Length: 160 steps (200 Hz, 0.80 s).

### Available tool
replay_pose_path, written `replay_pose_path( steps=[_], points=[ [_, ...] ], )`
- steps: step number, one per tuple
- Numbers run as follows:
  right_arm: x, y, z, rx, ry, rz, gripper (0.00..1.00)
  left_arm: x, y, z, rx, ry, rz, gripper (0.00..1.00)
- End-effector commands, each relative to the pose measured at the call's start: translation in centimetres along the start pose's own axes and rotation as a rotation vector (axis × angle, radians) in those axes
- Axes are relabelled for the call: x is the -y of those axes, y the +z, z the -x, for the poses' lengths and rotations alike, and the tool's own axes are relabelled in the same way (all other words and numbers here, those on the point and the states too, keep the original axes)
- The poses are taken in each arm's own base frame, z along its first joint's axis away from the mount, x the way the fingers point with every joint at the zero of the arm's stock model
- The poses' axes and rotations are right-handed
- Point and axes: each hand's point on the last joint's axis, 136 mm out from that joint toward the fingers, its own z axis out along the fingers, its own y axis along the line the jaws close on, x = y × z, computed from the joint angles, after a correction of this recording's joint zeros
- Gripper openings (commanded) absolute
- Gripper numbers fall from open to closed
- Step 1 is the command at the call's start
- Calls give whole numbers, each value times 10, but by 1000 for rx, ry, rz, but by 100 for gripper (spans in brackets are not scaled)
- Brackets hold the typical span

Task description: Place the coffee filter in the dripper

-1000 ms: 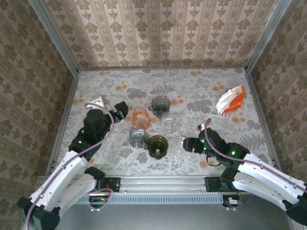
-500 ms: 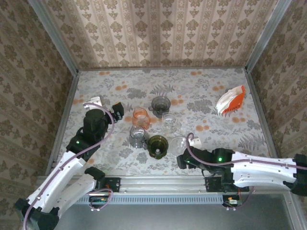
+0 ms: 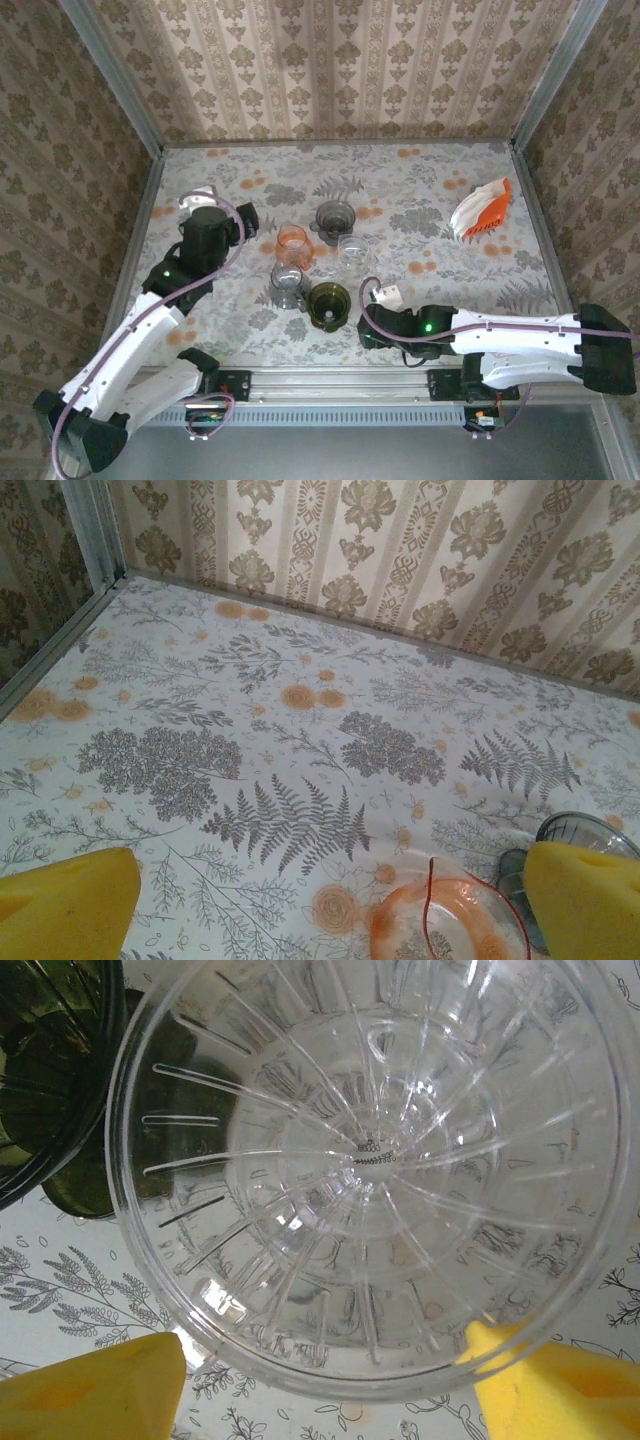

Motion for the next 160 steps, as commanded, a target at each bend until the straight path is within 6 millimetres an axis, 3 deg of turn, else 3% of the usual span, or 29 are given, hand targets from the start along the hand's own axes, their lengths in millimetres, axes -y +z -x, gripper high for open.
replay_pose_path(
  steps=[1, 27, 62, 114, 160],
  points=[
    [4, 3, 6, 30, -22, -41, 72, 6, 1, -2, -63, -15, -31, 100],
    [7, 5, 8, 40, -19, -68, 64, 7, 0, 0, -35, -89, -79, 100],
    [11, 6, 13, 59, -7, -79, 58, 11, -9, 6, -6, -50, -128, 100],
    [2, -6, 23, 99, -9, -11, 84, 16, -12, 8, -52, -21, -136, 100],
    [14, 6, 14, 39, 24, -78, 87, 25, -10, 5, -74, -60, -182, 100]
  ],
)
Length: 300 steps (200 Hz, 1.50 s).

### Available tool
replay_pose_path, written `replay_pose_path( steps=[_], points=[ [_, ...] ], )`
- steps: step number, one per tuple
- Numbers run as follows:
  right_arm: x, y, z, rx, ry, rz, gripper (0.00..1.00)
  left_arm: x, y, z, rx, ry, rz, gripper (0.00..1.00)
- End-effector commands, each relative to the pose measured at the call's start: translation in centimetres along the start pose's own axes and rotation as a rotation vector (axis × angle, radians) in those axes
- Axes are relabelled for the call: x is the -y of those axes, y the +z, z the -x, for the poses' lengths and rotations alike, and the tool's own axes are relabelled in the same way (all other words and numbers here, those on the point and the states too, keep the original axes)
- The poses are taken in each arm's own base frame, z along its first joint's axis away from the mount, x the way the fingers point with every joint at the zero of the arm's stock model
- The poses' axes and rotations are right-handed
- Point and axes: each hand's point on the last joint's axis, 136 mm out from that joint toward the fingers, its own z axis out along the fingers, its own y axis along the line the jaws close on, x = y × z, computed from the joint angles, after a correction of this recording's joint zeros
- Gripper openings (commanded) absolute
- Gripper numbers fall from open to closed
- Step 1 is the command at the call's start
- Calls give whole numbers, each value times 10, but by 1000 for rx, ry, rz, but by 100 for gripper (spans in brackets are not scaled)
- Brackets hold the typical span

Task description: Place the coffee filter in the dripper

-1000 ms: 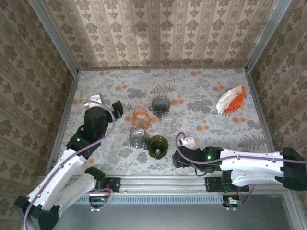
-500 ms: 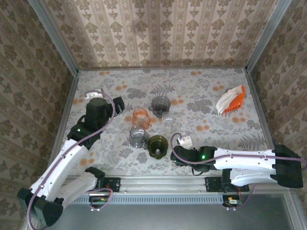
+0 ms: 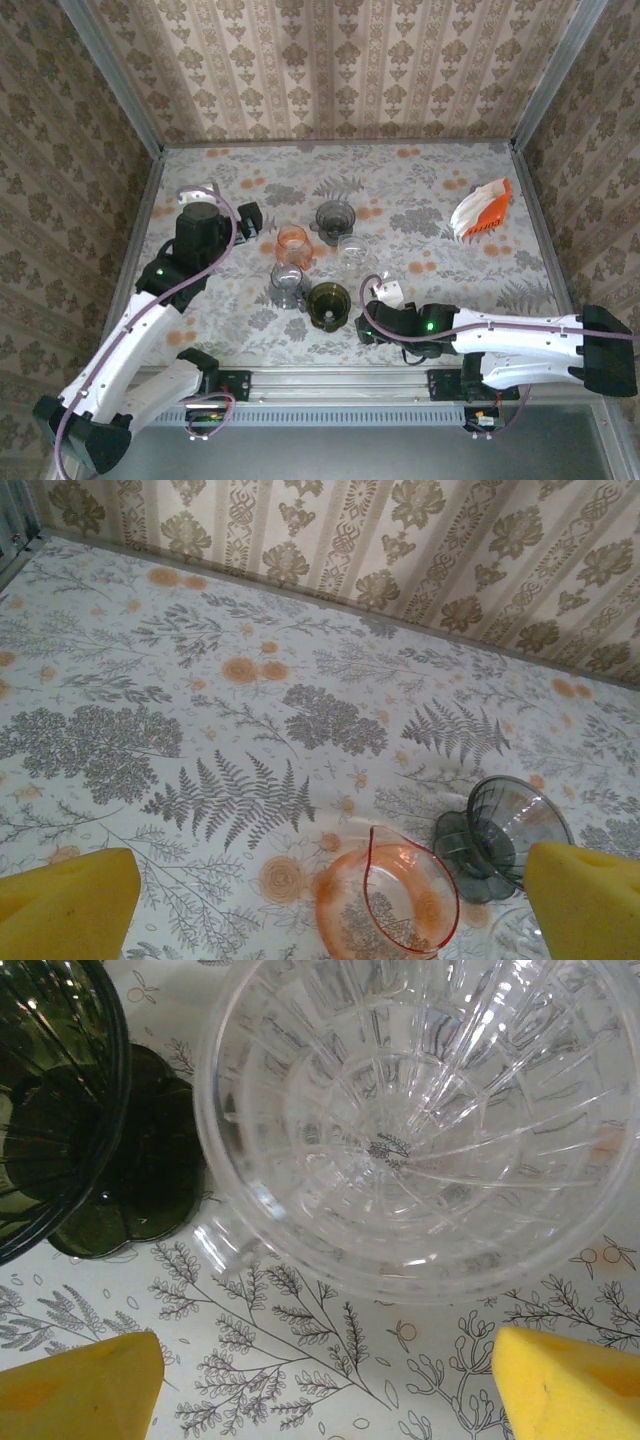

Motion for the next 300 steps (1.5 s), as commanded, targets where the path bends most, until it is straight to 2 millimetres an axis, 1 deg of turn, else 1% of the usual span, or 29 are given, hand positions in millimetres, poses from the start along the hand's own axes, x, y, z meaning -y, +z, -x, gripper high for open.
replay_pose_path(
  steps=[1, 24, 40, 44, 52, 85, 107, 142, 180, 196, 218, 241, 259, 283, 300],
  points=[
    [8, 6, 0, -20, 28, -54, 87, 10, -2, 5, -6, -24, -51, 100],
    [11, 12, 9, 6, 32, -79, 87, 14, 1, 2, -20, -24, -77, 100],
    [11, 18, 13, 12, 47, -63, 87, 20, 0, 0, -35, -16, -104, 100],
    [7, 20, 18, 28, 63, -40, 87, 22, 0, -1, -38, -8, -117, 100],
    [6, 24, 20, 31, 75, -31, 87, 24, 0, -1, -38, -4, -131, 100],
    [14, 38, 26, 36, 119, -60, 86, 25, -3, -4, -34, 0, -153, 100],
    [31, 45, 30, 41, 146, -123, 85, 24, -4, -7, -35, 1, -156, 100],
    [58, 50, 38, 72, 200, -184, 83, 22, -6, -12, -41, -2, -159, 100],
    [89, 60, 54, 84, 258, -229, 83, 21, -7, -18, -54, -16, -168, 100],
    [98, 63, 65, 92, 276, -232, 82, 22, -7, -20, -62, -25, -172, 100],
    [101, 66, 79, 99, 284, -209, 83, 21, -7, -23, -73, -40, -171, 100],
    [98, 62, 86, 102, 279, -179, 85, 20, -8, -26, -82, -39, -172, 100],
    [96, 54, 83, 114, 278, -143, 86, 15, -9, -25, -88, -19, -137, 100],
    [93, 33, 79, 155, 257, -110, 86, 12, -10, -22, -78, -4, -122, 100],
    [82, 17, 81, 196, 235, -47, 85, 13, -11, -20, -66, -2, -129, 100]
  ],
)
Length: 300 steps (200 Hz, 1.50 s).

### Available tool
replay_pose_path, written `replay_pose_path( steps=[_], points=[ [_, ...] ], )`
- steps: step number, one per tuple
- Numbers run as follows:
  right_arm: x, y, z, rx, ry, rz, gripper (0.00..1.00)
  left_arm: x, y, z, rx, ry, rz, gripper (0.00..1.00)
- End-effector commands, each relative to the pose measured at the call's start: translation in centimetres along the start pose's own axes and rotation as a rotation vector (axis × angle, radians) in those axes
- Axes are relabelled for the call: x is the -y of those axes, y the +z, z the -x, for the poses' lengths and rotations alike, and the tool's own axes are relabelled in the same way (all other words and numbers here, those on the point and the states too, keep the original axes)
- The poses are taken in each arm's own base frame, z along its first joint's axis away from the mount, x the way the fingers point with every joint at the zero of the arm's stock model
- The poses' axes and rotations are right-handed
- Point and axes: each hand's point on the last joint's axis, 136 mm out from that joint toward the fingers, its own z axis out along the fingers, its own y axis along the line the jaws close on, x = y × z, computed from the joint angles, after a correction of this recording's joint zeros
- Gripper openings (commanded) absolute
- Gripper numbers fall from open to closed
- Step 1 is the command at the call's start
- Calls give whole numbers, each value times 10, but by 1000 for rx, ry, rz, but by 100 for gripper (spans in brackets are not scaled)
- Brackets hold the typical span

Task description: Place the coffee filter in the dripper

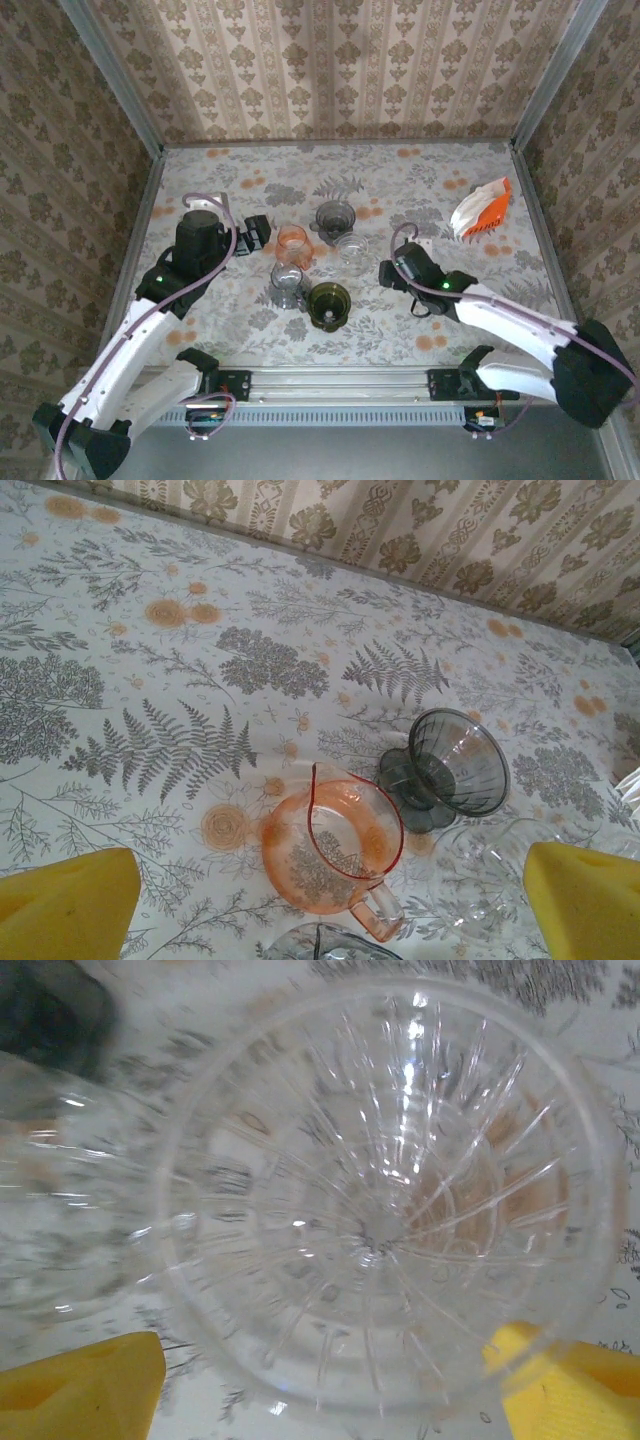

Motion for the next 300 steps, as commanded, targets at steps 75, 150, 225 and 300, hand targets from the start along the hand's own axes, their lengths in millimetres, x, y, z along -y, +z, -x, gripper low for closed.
replay_pose_path(
  steps=[75, 150, 225, 300],
  points=[
    [-119, -52, -48, -166, -357, 464, 79, 3, -2, 3, 14, 7, -21, 100],
    [-143, -52, -64, -135, -461, 420, 98, 0, -1, -3, -13, 26, -8, 100],
    [-177, -56, -60, -47, -775, 253, 100, -5, -1, -5, -21, 24, 1, 100],
    [-182, -36, -75, -79, -923, 108, 100, -5, 0, -6, -29, 13, -6, 100]
  ],
)
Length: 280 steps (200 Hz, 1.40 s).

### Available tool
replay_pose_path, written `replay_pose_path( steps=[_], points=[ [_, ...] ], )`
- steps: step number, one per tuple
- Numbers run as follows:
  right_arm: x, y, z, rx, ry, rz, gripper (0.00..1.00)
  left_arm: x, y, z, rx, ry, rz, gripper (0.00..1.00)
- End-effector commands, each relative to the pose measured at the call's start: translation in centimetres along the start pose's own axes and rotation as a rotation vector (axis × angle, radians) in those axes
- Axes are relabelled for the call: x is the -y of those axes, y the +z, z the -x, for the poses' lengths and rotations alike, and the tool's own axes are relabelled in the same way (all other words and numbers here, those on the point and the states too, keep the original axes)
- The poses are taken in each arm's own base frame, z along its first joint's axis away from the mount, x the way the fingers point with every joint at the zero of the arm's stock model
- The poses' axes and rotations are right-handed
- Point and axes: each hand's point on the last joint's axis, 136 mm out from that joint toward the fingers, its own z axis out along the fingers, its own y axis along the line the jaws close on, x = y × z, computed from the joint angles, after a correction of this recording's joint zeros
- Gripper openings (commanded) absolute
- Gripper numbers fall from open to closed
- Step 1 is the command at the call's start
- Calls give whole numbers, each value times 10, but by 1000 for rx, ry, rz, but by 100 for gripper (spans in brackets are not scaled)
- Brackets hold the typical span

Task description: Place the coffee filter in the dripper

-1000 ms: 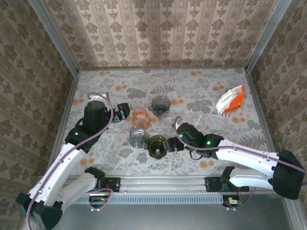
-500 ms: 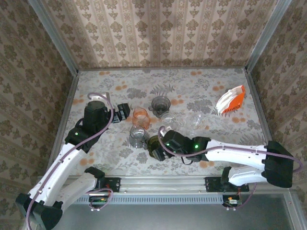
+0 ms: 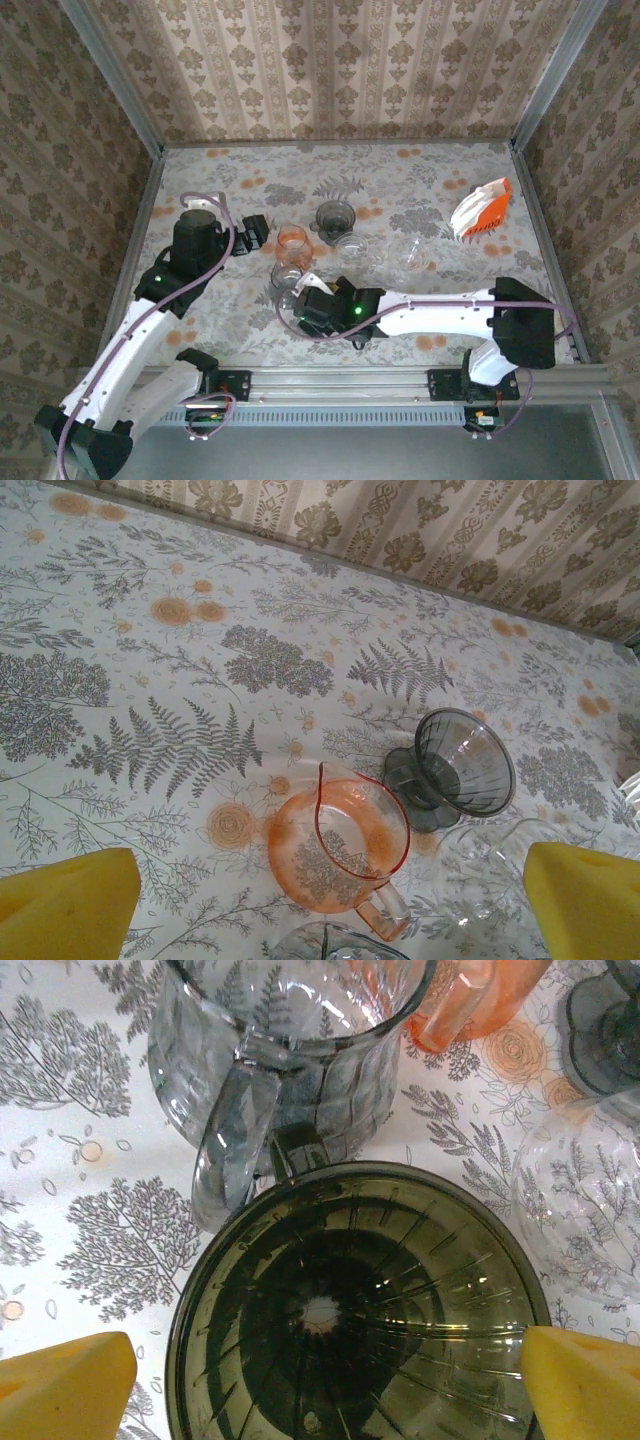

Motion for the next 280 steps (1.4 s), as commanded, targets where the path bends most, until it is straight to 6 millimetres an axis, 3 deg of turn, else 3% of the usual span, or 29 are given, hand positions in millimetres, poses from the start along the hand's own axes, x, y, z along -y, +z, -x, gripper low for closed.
replay_pose_path(
  steps=[1, 37, 82, 108, 128, 140, 171, 192, 210, 245, 280],
  points=[
    [15, 0, -3, -41, -47, -101, 100, -2, 0, -7, -23, 17, -3, 100],
    [33, -1, -17, -66, 0, -178, 100, -1, 0, -8, -27, 12, -10, 100],
    [70, 1, -42, -104, 117, -260, 98, -1, 0, -8, -26, 11, -11, 100],
    [81, -5, -40, -73, 172, -247, 99, -2, -1, -7, -24, 8, -6, 100],
    [68, -21, -23, 15, 149, -153, 100, -11, -3, 0, -8, -14, 28, 100],
    [57, -42, -3, 119, 169, -66, 100, -12, -6, 2, -4, -16, 35, 100],
    [12, -62, 22, 184, 151, 194, 96, -17, -9, 6, 9, -14, 50, 100],
    [-17, -53, 31, 143, 122, 278, 90, -18, -11, 6, 19, -18, 49, 100],
    [-37, -32, 36, 101, 112, 303, 86, -19, -14, 7, 28, -22, 48, 100],
    [-41, 3, 41, 27, 115, 226, 78, -19, -18, 8, 33, -24, 41, 100],
    [-29, 25, 39, -14, 148, 142, 68, -20, -19, 8, 33, -24, 42, 100]
  ],
)
